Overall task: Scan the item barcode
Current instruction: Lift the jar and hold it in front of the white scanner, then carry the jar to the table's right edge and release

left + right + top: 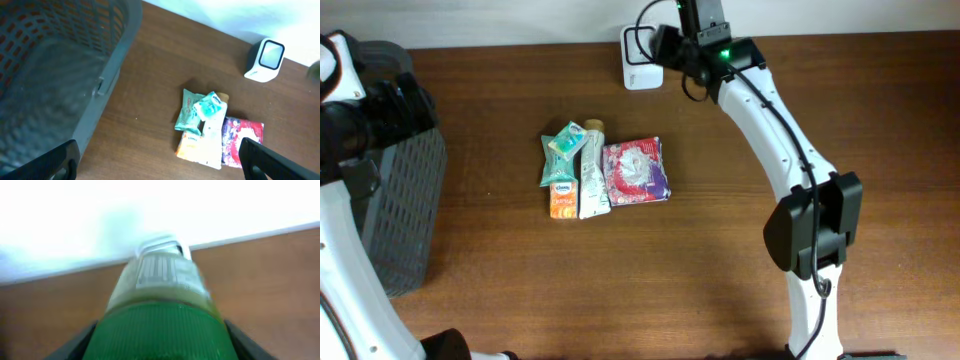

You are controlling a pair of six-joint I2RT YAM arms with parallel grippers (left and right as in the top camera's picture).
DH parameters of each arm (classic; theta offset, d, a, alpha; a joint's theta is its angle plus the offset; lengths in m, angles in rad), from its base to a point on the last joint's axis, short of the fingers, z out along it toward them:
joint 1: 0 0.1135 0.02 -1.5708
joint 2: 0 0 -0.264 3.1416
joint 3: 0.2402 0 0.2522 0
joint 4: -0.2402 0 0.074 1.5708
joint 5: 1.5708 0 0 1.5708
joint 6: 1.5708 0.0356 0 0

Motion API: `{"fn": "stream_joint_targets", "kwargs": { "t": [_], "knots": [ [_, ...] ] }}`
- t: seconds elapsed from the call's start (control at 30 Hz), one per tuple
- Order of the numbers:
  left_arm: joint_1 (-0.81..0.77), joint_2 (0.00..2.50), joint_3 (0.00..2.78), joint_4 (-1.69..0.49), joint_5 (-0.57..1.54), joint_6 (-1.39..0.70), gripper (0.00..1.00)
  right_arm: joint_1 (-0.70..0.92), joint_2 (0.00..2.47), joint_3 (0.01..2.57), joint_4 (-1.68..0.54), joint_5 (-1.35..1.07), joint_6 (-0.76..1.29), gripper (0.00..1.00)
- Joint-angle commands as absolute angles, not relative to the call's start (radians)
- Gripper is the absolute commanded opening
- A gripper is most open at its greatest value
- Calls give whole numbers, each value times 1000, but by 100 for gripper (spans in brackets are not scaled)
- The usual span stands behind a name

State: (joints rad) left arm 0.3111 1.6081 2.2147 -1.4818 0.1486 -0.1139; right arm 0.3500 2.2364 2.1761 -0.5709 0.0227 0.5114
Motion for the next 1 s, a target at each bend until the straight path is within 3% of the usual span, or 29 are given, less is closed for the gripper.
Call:
{"fn": "stream_joint_targets", "kwargs": {
  "t": [0.0, 0.13, 0.23, 0.77, 0.87, 0.97],
  "knots": [
    [315, 1596, 2224, -1482, 149, -118, 99, 374, 2280, 2197, -407, 91, 444, 56],
    [315, 1596, 2224, -1482, 149, -118, 99, 401, 2399, 2197, -33, 120, 313, 56],
    [315, 1596, 2224, -1482, 149, -118, 99, 401, 2444, 2197, 28, 196, 231, 56],
    [315, 1596, 2224, -1482, 149, -118, 99, 397, 2502, 2199, 79, 196, 159, 60],
    [315, 1596, 2224, -1482, 149, -118, 99, 364, 2431, 2199, -4, 196, 266, 57],
    [315, 1596, 2224, -1482, 149, -118, 99, 270, 2296, 2199, -252, 196, 315, 57]
  ]
}}
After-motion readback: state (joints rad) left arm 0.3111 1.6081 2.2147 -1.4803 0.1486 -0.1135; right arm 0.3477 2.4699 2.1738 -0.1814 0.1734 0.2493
